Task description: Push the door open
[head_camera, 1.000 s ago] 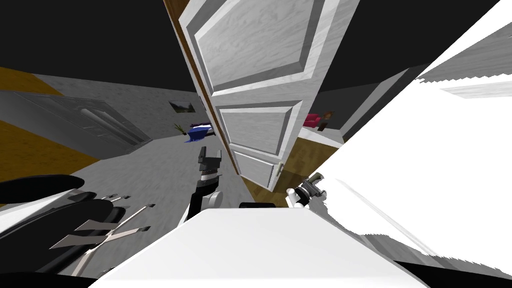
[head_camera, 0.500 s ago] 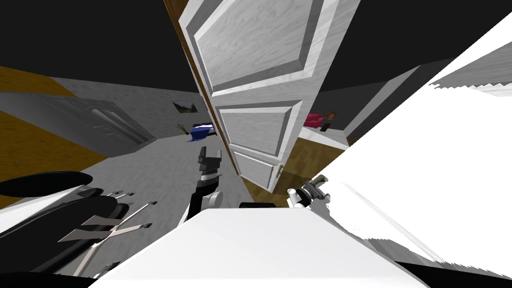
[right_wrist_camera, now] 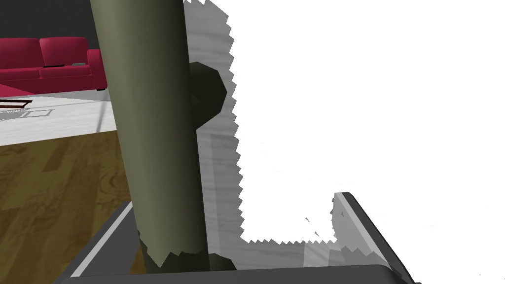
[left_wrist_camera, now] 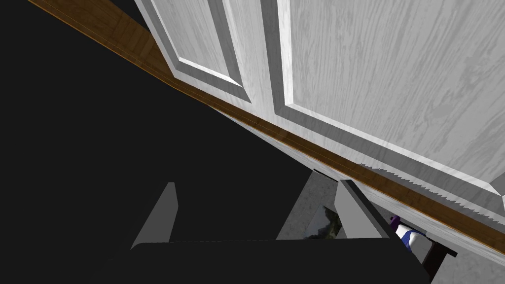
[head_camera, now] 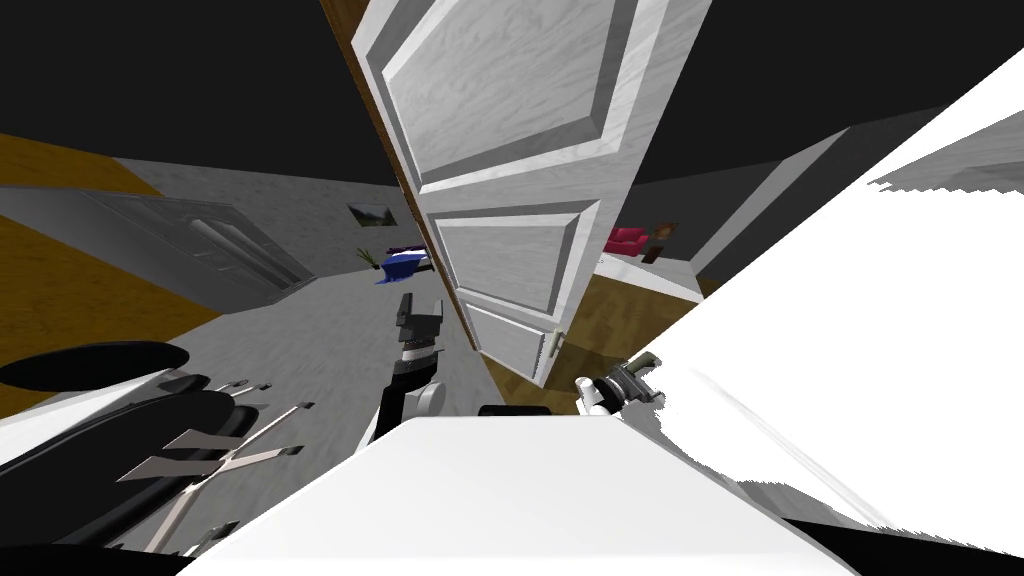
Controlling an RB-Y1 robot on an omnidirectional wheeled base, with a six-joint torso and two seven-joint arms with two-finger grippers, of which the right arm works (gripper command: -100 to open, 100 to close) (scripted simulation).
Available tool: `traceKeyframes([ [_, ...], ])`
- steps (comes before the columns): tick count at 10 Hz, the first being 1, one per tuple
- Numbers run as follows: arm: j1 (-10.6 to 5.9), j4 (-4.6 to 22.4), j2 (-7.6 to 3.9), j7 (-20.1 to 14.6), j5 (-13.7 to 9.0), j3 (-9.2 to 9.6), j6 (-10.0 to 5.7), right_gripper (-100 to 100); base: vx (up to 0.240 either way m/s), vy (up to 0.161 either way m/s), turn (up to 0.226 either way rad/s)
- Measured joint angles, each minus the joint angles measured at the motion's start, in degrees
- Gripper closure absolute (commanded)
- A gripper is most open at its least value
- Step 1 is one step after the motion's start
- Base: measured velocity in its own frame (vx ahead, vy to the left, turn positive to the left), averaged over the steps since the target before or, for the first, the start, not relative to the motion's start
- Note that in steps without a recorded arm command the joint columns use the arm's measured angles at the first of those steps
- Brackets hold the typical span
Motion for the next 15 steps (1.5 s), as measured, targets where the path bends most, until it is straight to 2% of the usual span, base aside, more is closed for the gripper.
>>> traceKeyframes([
  [2,-0.85,2.3,-0.26,-0.8,-0.5,-0.58,-1.21,100,0.022,-0.035,0.016],
  [3,0.55,-0.5,0.52,0.2,-0.5,-0.62,-0.63,100,0.024,-0.04,0.035],
  [5,-1.99,4.0,-0.78,-0.5,-1.7,-2.07,-2.22,100,0.031,-0.073,0.052],
  [7,-2.04,4.5,-0.59,-0.6,-1.8,-2.41,-3.36,100,0.013,-0.025,0.007],
  [8,-0.67,1.7,-0.08,0.5,-1.9,-2.49,-2.51,100,0.019,-0.027,0.032],
  [10,-0.42,0.2,0.25,1.9,-2.8,-3.38,-2.17,100,0.011,-0.034,0.004],
  [12,-1.4,2.5,-0.5,1.0,-3.2,-3.91,-3.1,100,0.033,-0.063,0.08],
  [14,-0.32,0.5,0.53,1.9,-4.0,-4.9,-3.83,100,0.034,-0.079,0.028],
  [15,-1.05,1.7,0.31,1.9,-4.4,-5.47,-4.56,100,0.049,-0.082,0.059],
])
